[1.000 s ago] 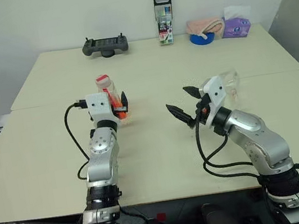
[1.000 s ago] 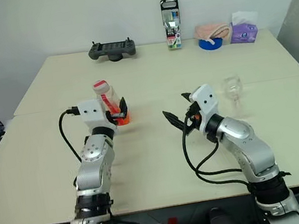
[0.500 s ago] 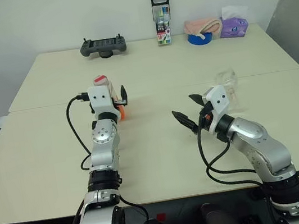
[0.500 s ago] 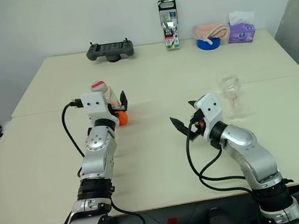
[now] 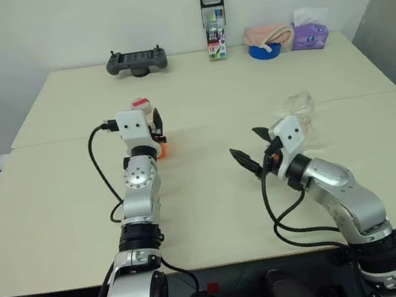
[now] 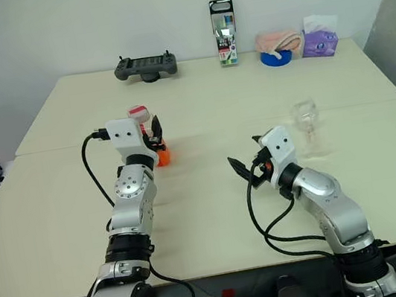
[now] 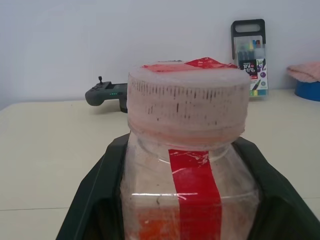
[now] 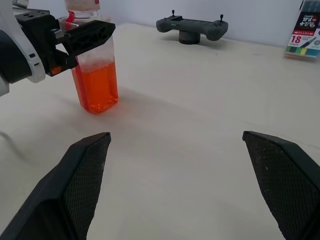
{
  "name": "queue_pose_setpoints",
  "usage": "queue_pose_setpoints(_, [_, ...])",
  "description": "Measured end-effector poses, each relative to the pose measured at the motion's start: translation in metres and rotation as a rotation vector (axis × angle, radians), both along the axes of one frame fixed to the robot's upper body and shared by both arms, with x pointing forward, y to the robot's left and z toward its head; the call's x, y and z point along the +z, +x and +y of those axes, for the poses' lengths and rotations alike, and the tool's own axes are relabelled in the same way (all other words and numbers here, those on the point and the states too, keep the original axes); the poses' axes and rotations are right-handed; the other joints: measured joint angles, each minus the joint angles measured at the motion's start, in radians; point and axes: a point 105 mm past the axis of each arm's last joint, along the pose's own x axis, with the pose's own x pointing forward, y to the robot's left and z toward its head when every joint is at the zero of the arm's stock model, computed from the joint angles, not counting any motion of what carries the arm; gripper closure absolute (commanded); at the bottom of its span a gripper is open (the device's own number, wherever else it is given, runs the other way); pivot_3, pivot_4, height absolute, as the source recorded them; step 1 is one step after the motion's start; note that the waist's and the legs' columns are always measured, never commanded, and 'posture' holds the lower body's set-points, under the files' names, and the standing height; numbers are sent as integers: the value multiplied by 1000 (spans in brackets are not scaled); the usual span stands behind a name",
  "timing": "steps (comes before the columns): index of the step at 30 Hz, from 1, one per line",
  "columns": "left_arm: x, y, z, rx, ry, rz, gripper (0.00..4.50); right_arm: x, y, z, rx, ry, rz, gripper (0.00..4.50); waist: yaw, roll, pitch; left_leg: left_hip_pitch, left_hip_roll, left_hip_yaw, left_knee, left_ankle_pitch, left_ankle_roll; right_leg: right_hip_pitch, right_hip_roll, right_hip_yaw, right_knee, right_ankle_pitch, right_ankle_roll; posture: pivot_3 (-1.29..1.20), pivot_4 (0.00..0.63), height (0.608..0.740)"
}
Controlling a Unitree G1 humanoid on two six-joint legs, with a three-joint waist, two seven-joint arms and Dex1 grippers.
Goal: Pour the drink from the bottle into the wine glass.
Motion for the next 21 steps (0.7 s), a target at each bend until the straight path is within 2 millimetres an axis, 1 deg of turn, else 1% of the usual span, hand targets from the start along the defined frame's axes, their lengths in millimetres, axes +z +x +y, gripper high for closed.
queue_pose_setpoints(2, [4, 1, -4, -87, -18, 0, 2339, 15, 1, -2, 4, 0, -10, 0, 0, 0, 0, -2, 0, 0, 0, 0, 0, -1, 0, 0, 0, 0, 0, 0, 150, 740])
queue_pose_setpoints(4, [10, -1, -13, -213, -19, 2, 2339, 40, 2, -6, 5, 5, -51, 0, 0, 0, 0, -2, 0, 0, 1, 0, 0, -1, 0, 0, 0, 0, -1, 0, 150, 740])
queue_pose_setpoints(5, [13, -5, -20, -306, -19, 0, 2339, 53, 2, -7, 12, 20, -60, 0, -1, 0, 0, -2, 0, 0, 0, 0, 0, -1, 0, 0, 0, 0, -1, 0, 150, 740])
queue_pose_setpoints(7, [20, -22, -39, -510, -3, -18, 2339, 76, -3, -4, 73, 35, -64, 0, -2, 0, 0, -2, 0, 0, 0, 0, 0, -2, 0, 0, 0, 1, -2, 0, 150, 740])
queue_pose_setpoints(9, [20, -39, -53, -669, 20, -15, 2339, 87, -14, 3, 156, 44, -50, 0, -3, 0, 0, -2, 1, 0, -1, 0, 0, -2, 0, 0, 0, 1, -2, 0, 150, 740])
queue_pose_setpoints(12, [13, -73, -76, -914, 68, 26, 2339, 92, -33, 18, 302, 58, 25, 0, -5, 0, 0, -2, 1, 0, -2, -1, 1, -3, 0, 0, 0, 1, -2, 0, 150, 740])
queue_pose_setpoints(13, [10, -86, -88, -1003, 85, 42, 2339, 90, -38, 24, 338, 60, 55, 0, -4, 0, 0, -2, 1, 0, -2, -1, 1, -3, 0, 0, 0, 1, -2, 0, 150, 740])
queue_pose_setpoints(15, [9, -104, -105, -1120, 103, 53, 2339, 86, -44, 31, 371, 47, 93, 0, -3, 0, 0, -3, 1, 0, 0, -1, 1, -3, 0, 0, 0, 1, -2, 0, 150, 740])
queue_pose_setpoints(17, [8, -114, -113, -1177, 124, 53, 2339, 82, -48, 36, 379, 33, 118, 0, -2, 0, 0, -3, 1, 1, 0, -1, 1, -2, 0, 1, 0, 1, -2, 0, 150, 740])
queue_pose_setpoints(21, [12, -120, -119, -1207, 136, 39, 2339, 70, -51, 40, 352, 15, 151, 0, -2, 0, 0, -2, 1, 1, 1, 0, 2, -2, 1, 1, 1, -1, 1, 0, 150, 740])
